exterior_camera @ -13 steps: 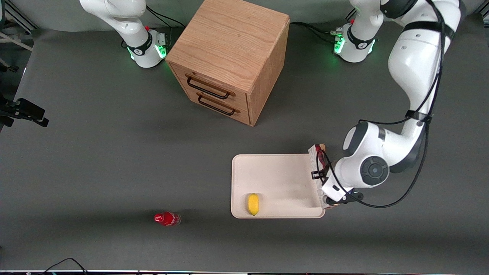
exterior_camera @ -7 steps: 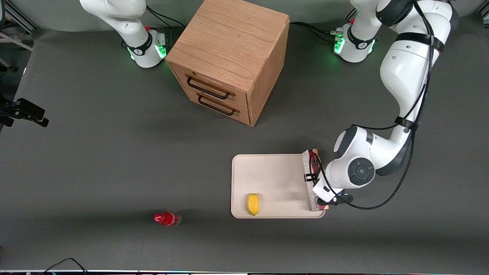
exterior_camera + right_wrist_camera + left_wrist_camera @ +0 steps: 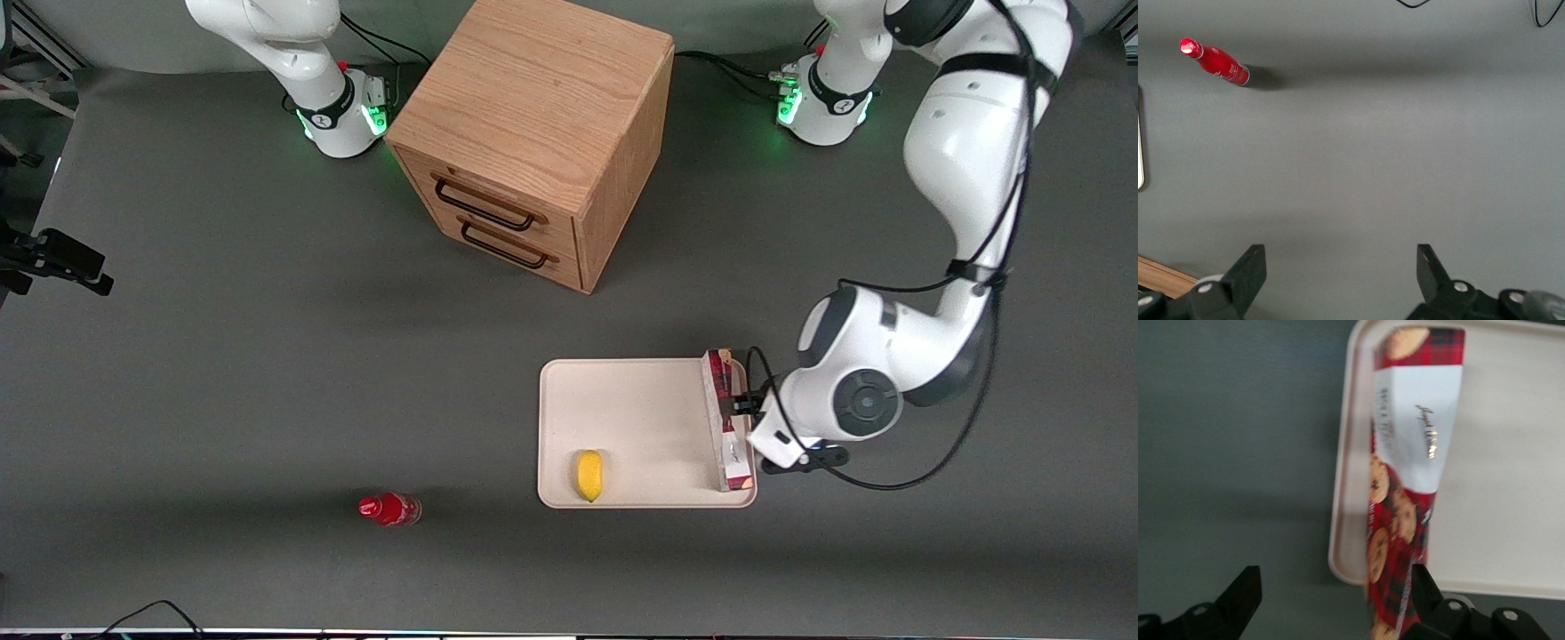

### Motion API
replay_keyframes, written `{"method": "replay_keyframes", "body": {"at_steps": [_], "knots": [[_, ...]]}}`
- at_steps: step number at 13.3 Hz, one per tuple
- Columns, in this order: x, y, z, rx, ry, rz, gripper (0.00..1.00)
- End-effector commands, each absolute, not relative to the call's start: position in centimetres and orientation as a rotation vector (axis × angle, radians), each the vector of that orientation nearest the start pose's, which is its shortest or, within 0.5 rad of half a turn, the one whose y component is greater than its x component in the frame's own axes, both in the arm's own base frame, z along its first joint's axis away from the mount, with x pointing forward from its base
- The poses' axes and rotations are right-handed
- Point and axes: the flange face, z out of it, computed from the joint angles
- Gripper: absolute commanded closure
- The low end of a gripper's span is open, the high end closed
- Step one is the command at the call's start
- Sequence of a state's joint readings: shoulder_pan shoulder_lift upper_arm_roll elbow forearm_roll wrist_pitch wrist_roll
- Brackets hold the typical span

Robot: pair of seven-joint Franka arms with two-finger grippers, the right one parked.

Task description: Place red cookie box on tray

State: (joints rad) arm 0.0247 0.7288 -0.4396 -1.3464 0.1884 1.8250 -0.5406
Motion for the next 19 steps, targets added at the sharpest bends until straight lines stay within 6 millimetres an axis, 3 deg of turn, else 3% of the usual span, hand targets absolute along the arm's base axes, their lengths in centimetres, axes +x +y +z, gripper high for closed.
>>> {"method": "replay_keyframes", "body": {"at_steps": [1,5,7,10,13,15,17,19], "knots": [[65.4,-17.6,39.0,-3.023,-0.234,0.385,0.0],[60.5,-8.3,51.8,-3.009,-0.069,0.498,0.0],[57.0,-4.7,55.8,-2.994,0.023,0.56,0.0],[48.9,1.3,57.0,-3.019,0.163,0.552,0.0],[42.9,2.1,55.9,-3.066,0.153,0.406,0.0],[42.7,2.0,57.1,-3.09,0.146,0.367,0.0],[44.9,1.4,58.7,-3.091,0.172,0.334,0.0],[46.6,1.4,59.4,-3.082,0.184,0.466,0.0]]}}
